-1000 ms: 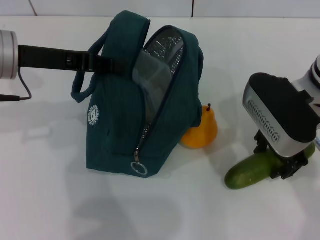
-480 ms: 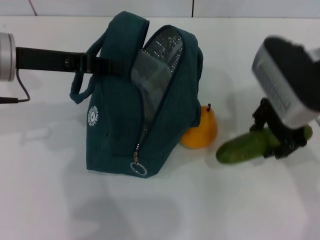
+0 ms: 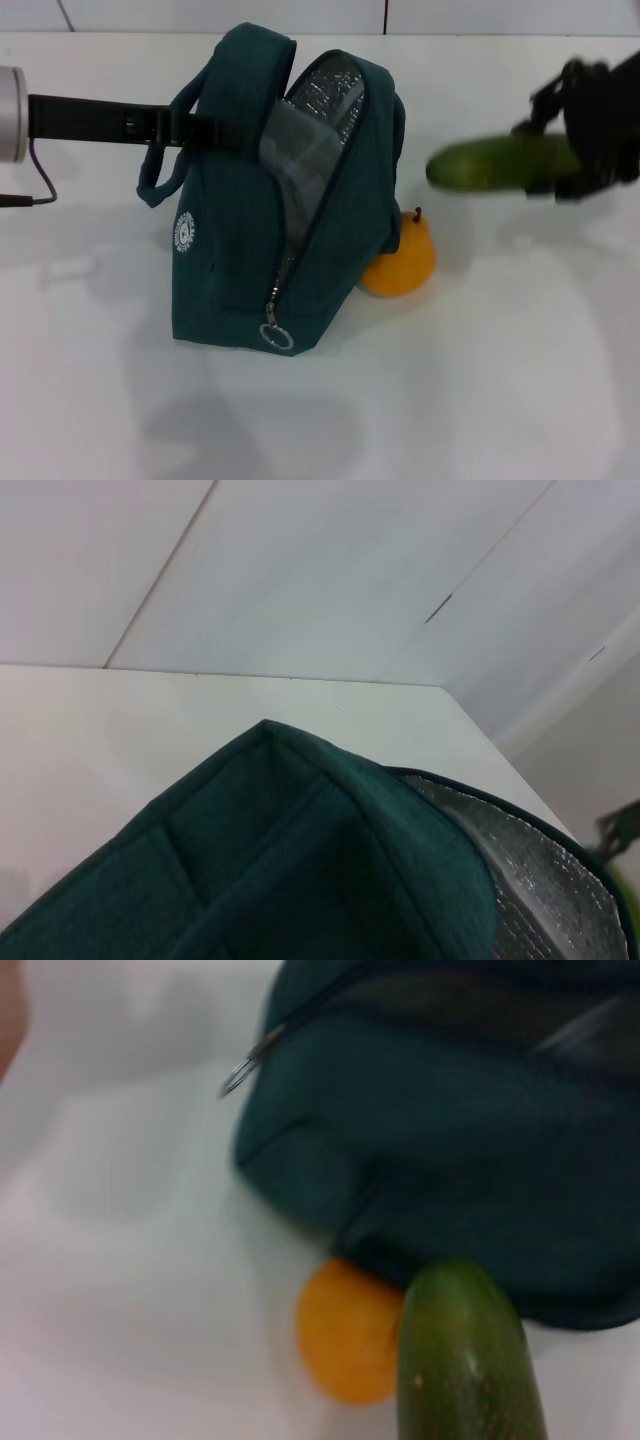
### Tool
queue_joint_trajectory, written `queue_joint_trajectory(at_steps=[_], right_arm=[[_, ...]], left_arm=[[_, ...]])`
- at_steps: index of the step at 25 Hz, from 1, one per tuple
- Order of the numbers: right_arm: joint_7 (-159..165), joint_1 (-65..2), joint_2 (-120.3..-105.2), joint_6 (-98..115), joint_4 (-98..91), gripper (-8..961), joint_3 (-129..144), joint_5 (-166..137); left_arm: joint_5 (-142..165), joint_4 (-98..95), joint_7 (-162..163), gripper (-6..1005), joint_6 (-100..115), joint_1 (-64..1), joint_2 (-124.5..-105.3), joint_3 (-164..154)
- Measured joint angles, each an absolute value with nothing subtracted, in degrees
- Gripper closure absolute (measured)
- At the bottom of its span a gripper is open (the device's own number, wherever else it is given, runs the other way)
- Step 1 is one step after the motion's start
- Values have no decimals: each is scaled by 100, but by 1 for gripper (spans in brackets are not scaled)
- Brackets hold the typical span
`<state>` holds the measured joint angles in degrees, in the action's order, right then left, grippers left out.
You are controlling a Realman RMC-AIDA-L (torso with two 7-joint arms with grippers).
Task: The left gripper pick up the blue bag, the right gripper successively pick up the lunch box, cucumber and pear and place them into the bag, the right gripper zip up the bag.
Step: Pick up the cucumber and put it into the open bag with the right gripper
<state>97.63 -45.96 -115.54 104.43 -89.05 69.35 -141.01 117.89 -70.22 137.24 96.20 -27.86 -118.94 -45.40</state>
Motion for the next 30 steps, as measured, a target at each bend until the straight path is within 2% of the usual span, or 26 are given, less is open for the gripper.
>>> queue_joint_trajectory(at_steps=[7, 14, 20, 30], right_arm=[[9847, -4285, -11560, 10176, -9586, 389, 5822, -12910], [9873, -3739, -11580, 9169, -9291, 389, 5597, -11149], [9320, -3337, -11540, 8853, -8043, 389, 5577, -8702], [8459, -3325, -11547, 9367, -5799, 389, 5636, -7134]], left_arm=[[11718, -7022, 13701, 954, 9615, -2786, -11904, -4535], [11695, -7022, 13694, 954, 9614, -2800, -11910, -4535], [11603, -7021, 13693, 954, 9615, -2821, -11916, -4535], [11573, -7014, 13693, 955, 9616, -2858, -11923, -4556]])
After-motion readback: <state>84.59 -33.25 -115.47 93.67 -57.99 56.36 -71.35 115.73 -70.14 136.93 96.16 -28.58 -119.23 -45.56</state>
